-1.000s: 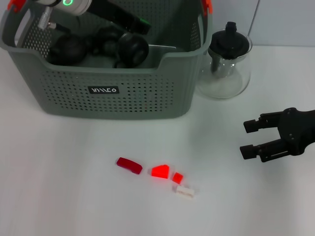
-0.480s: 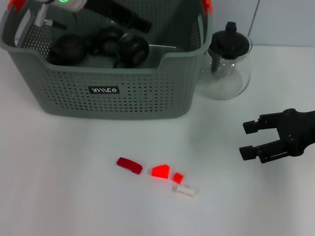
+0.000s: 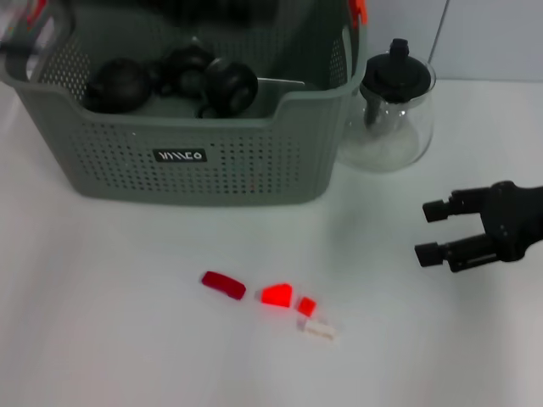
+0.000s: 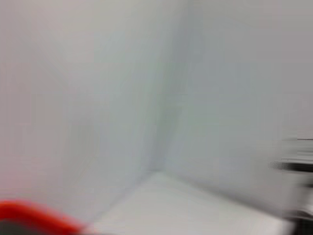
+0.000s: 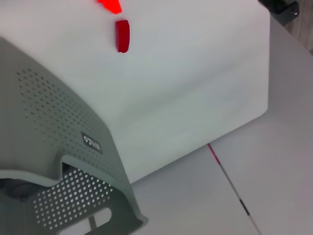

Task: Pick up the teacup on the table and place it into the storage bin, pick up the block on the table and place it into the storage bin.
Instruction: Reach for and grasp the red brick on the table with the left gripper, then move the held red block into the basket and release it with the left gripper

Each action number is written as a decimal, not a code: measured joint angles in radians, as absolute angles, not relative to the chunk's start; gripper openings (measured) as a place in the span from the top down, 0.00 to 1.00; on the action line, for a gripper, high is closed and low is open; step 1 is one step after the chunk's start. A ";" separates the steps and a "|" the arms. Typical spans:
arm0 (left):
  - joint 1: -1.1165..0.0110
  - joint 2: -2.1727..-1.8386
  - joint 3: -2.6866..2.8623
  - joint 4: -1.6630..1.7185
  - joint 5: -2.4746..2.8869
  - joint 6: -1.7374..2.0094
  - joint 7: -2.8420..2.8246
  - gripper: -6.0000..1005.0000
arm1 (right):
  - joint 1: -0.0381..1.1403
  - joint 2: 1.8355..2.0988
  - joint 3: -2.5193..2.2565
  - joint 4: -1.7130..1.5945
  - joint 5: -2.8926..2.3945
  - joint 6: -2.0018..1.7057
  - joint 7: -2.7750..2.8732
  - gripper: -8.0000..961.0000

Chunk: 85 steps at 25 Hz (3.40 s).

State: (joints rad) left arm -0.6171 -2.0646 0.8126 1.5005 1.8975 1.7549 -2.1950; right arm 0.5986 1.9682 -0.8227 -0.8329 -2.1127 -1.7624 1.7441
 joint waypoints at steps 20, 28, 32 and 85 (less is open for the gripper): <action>-0.526 -2.162 1.176 1.350 2.388 1.729 -1.770 0.30 | 0.610 1.980 -0.810 -0.807 -2.114 -1.748 1.756 0.04; -0.651 -2.166 1.328 1.153 2.535 1.527 -1.770 0.31 | 0.611 1.983 -0.812 -0.780 -2.114 -1.737 1.758 0.04; -0.664 -2.164 1.355 1.116 2.558 1.473 -1.767 0.31 | 0.611 1.985 -0.813 -0.778 -2.114 -1.737 1.756 0.04; -0.745 -2.035 0.759 1.349 2.227 1.590 -2.267 0.77 | 0.607 1.976 -0.805 -0.782 -2.114 -1.737 1.747 0.04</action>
State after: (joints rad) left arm -0.7450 -2.0352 0.7589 1.3494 2.2274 1.5905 -2.2671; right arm 0.6072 1.9756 -0.8046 -0.7823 -2.1139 -1.7375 1.7466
